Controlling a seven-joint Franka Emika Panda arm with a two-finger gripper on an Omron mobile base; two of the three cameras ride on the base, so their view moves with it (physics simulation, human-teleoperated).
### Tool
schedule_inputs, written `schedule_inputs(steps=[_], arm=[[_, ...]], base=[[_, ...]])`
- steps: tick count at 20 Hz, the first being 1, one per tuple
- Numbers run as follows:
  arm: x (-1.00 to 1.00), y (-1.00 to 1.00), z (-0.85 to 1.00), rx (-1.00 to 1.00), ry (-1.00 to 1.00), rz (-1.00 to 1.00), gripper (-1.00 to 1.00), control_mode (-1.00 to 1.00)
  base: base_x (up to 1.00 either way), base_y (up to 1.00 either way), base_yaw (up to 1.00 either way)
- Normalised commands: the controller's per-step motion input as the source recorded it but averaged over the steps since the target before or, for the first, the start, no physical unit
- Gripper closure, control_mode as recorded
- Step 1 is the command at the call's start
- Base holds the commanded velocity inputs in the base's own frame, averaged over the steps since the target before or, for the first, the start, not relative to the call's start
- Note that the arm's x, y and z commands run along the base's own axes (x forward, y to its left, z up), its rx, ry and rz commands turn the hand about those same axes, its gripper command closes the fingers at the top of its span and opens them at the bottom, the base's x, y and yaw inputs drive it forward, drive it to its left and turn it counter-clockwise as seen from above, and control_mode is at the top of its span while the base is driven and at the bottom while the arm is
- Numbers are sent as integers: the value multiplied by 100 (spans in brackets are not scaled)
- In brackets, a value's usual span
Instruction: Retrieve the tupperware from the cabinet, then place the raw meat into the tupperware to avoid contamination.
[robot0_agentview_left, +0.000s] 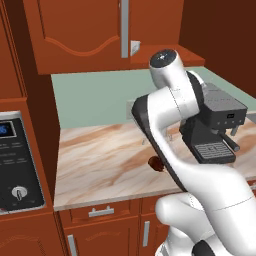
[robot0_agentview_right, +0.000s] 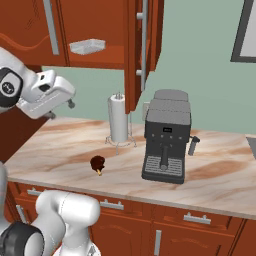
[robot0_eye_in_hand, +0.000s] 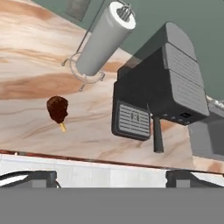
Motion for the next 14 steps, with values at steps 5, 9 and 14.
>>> schedule_inputs(steps=[5, 9, 14], arm=[[28, 19, -1, 20, -21, 10, -100, -100], [20, 17, 0, 20, -23, 9, -100, -100], [15, 18, 0, 18, -24, 9, -100, -100]], base=[[0, 0, 0], [0, 0, 0], [0, 0, 0]])
